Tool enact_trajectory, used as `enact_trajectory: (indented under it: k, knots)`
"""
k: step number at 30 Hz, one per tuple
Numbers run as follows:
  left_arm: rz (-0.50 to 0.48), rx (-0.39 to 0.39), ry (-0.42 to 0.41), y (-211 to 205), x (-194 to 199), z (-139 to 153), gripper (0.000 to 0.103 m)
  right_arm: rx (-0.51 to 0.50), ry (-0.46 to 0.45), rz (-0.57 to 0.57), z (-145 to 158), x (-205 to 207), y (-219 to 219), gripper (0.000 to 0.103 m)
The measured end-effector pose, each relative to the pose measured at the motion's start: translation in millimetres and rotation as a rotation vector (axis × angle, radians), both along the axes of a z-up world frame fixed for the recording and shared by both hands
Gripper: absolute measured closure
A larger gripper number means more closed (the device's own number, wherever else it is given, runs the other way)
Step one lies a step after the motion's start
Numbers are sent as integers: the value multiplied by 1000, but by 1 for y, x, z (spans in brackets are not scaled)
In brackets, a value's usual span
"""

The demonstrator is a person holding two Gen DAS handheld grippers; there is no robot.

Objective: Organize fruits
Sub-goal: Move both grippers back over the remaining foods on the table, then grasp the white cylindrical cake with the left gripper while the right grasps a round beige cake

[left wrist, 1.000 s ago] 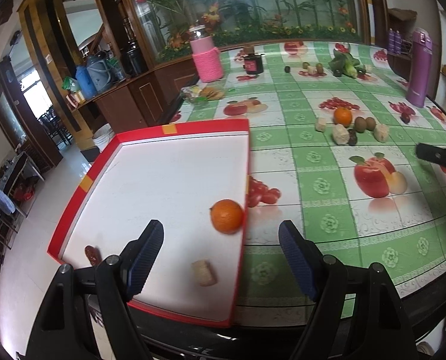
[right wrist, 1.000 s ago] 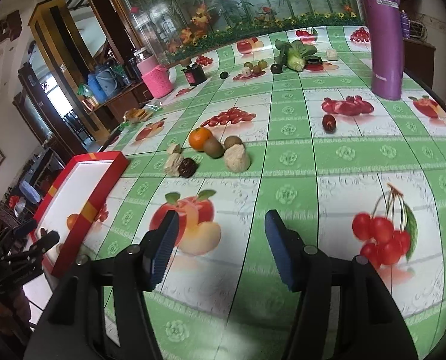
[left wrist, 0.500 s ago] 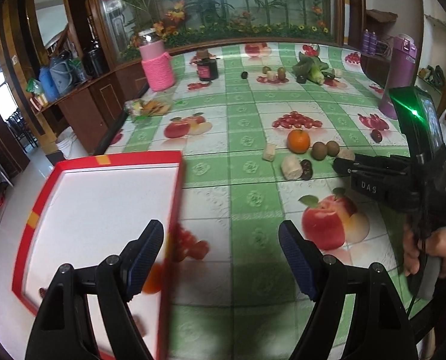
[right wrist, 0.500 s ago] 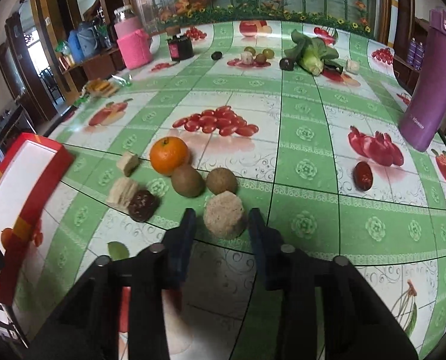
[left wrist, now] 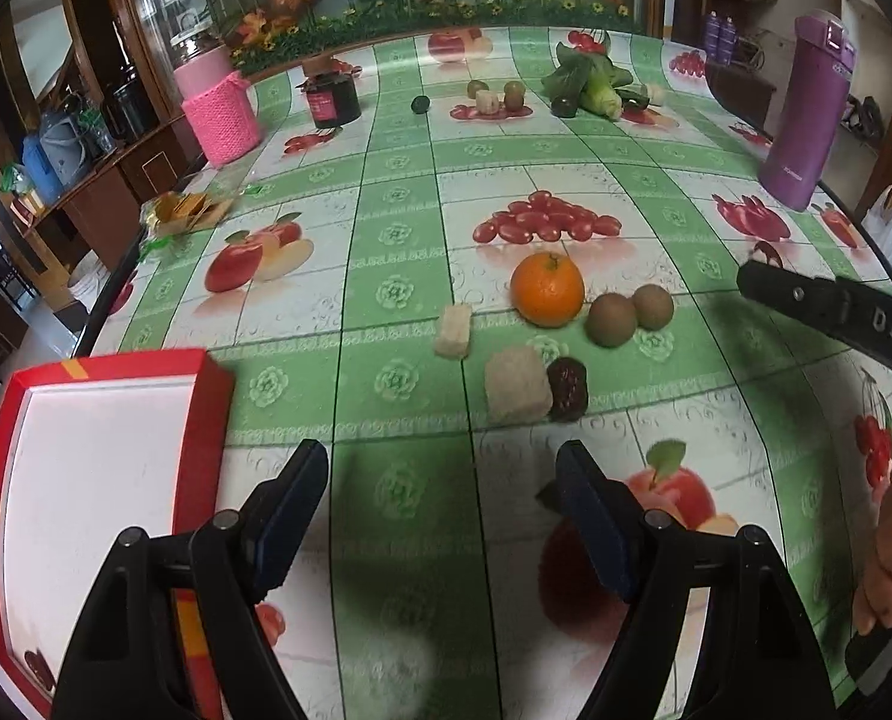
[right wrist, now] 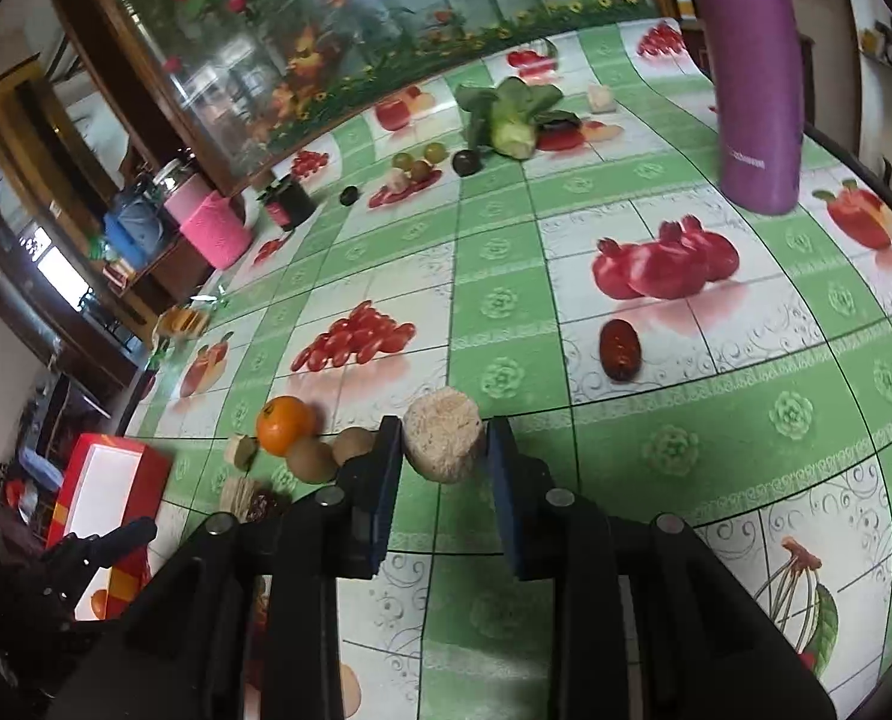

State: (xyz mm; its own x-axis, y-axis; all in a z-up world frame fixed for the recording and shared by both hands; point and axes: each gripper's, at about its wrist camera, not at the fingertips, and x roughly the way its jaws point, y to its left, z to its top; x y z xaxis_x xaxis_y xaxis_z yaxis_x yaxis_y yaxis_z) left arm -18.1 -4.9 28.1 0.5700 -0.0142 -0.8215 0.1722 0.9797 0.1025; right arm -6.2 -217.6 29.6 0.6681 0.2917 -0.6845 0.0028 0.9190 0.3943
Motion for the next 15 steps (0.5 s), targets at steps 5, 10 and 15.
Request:
enact_trajectory:
  k: [5, 10, 15]
  knots:
    - [-20, 0, 20, -11, 17, -7, 35, -13, -12, 17, 3, -2, 5, 72]
    - [-29, -38, 23, -14, 27, -13, 48, 7, -15, 13, 3, -2, 2, 72]
    - [-46, -104, 24, -16, 29, -13, 79, -7, -12, 23, 2, -1, 5, 72]
